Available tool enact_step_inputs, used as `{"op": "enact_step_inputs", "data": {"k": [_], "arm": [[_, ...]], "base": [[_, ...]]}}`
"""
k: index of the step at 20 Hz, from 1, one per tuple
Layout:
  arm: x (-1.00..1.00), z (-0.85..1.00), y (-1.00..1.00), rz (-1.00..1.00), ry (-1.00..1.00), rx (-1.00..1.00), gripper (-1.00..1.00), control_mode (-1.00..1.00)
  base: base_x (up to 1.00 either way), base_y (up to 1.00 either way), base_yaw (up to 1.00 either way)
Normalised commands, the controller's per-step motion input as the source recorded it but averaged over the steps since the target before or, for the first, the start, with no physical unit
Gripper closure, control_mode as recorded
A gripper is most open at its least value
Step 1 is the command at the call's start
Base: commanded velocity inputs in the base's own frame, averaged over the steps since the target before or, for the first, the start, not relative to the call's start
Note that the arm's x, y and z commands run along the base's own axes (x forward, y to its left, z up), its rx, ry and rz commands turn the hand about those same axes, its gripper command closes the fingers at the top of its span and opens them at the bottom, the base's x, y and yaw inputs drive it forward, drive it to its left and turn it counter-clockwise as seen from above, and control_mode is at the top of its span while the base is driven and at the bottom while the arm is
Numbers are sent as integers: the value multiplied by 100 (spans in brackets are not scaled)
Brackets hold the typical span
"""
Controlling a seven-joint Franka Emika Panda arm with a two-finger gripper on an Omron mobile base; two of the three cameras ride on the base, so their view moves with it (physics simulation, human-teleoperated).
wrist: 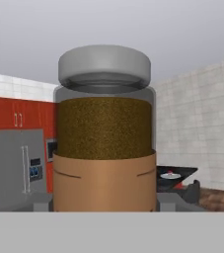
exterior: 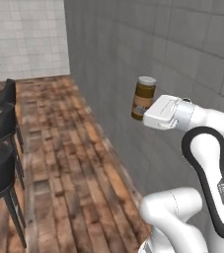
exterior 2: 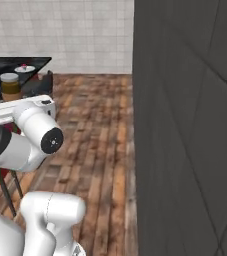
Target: Take the cinnamon bottle from the cabinet and place it on the dining table, next to the plate with the cupcake. Then take the chocolate from the dining counter and place it on the cupcake plate.
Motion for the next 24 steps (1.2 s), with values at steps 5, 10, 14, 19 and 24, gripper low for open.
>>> {"op": "enact_step_inputs", "data": {"k": [5,10,14,19,24], "arm": [[0,0,0,0,0,0,100,100],[0,0,0,0,0,0,100,100],[0,0,0,0,0,0,100,100],[0,0,0,0,0,0,100,100],[0,0,0,0,0,0,100,100]], "base": [[100,-38,9],[100,-38,12],[100,-33,14],[100,-34,18],[100,-32,21]]}}
